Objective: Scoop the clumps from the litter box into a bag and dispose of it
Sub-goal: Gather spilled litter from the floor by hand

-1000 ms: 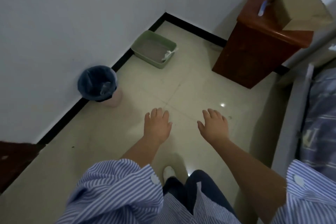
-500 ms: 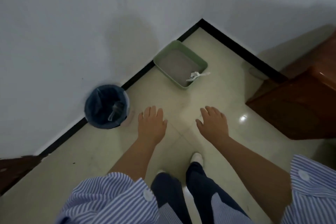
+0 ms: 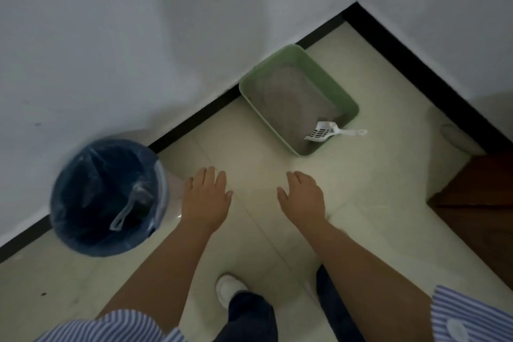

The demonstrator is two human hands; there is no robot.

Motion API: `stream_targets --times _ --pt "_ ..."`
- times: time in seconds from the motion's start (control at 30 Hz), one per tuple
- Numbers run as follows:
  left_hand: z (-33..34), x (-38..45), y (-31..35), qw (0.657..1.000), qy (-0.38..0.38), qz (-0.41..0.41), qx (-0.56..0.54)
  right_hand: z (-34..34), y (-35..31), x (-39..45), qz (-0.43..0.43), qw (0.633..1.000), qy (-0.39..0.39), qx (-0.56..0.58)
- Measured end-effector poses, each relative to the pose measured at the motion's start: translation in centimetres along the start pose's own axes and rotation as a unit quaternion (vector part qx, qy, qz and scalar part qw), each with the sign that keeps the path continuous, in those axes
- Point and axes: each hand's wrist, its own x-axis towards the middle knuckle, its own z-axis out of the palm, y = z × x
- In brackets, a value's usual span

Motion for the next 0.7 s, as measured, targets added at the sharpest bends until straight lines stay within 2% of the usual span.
stream_targets --times 0.1,0.2,0.27,0.4,0.53,0.7 --pt "6.0 4.8 1.3 0.999 -0.029 -0.024 0.011 5.8 3.2 5.3 0.008 1.0 -0.006 0.012" --pt "12.0 9.1 2.5 0.999 -0.009 -0.035 -0.011 12.0 6.2 9.9 0.038 0.999 -0.01 0.024" --pt "15.4 12.3 2.8 0.999 0.006 -0.036 -0.013 16.3 7.6 12.7 0.06 0.996 0.037 0.054" --pt "20.9 18.0 3.3 0.998 -0.018 -0.048 0.022 24.3 10.0 17.7 0.109 0.986 0.046 0.114" --pt "24.7 22.0 4.1 0.999 -0.008 -0.033 0.037 28.5 11.3 20.0 0.124 0.986 0.037 0.104" --pt "28.2 22.5 4.6 0.999 -0.017 -0.031 0.029 31.6 11.8 20.8 0.129 0.981 0.045 0.136"
